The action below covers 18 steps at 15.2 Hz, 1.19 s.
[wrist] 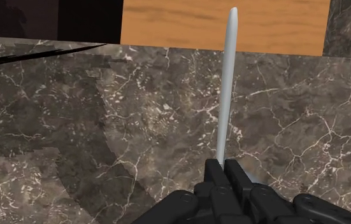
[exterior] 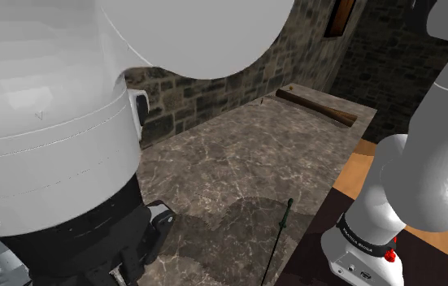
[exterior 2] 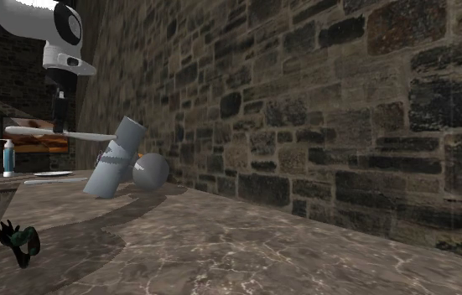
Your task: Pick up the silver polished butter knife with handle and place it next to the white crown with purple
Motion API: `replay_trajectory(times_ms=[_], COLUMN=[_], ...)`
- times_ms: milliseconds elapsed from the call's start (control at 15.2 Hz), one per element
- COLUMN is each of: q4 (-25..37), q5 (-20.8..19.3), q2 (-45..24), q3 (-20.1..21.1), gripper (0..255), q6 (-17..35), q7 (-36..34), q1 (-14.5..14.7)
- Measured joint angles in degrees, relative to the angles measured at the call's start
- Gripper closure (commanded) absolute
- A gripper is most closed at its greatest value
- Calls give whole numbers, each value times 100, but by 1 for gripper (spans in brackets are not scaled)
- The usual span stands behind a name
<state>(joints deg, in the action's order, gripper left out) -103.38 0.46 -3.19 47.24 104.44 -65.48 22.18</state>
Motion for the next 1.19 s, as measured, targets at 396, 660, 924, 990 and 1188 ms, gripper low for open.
replay_trajectory(times_ms=[396, 660, 924, 990, 1188], q4=[-396, -614, -841, -887, -1002], q5=[-60, -136, -227, -262, -371], q2=[-79, -176, -287, -329, -459], q3=[7, 5, -4, -10, -23], gripper=[255, 255, 255, 255, 255], q6=[451, 736, 1039, 1113, 1317], q7=[-42, -85, -136, -151, -224], q1=[21, 39, 60, 66, 100])
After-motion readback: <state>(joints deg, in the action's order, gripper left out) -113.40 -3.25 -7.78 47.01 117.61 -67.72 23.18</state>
